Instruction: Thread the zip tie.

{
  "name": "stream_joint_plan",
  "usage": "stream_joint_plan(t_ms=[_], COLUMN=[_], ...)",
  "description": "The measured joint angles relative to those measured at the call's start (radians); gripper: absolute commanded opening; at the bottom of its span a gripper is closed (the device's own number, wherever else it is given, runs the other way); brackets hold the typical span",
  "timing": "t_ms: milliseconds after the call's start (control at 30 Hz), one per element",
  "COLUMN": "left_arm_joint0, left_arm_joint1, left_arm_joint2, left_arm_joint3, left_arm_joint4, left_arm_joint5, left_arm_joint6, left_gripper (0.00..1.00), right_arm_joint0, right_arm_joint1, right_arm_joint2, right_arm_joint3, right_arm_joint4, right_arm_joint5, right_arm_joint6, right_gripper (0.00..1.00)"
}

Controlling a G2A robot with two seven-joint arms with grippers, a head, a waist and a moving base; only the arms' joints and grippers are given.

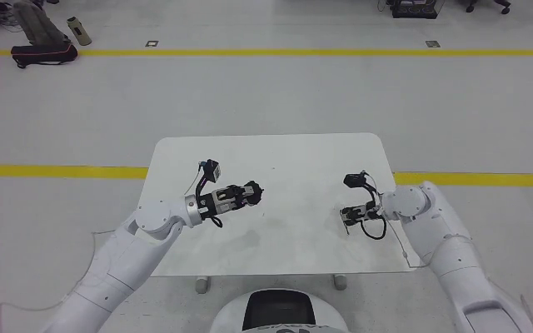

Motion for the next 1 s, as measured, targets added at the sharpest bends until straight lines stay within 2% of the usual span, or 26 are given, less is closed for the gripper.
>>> stream_joint_plan(t_ms=[433, 767, 1000], left_arm_joint0=[0.000, 0.000, 0.000], left_arm_joint1=[0.000, 0.000, 0.000], left_arm_joint2=[0.000, 0.000, 0.000], left_arm_joint3=[0.000, 0.000, 0.000], left_arm_joint4=[0.000, 0.000, 0.000], left_arm_joint5=[0.000, 0.000, 0.000], left_arm_joint6=[0.000, 0.000, 0.000], left_gripper=[0.00, 0.00, 0.00], right_arm_joint0=[-0.002, -0.004, -0.021], right_arm_joint1=[0.041, 0.071, 0.091], right_arm_joint2=[-0.009, -0.006, 0.011], right_arm_joint3=[-0.008, -0.006, -0.033], right_arm_joint4=[0.083, 0.208, 0.291], right_arm_joint5=[0.000, 0.000, 0.000], right_arm_joint6=[-0.010, -0.008, -0.012], right_gripper=[0.00, 0.00, 0.00])
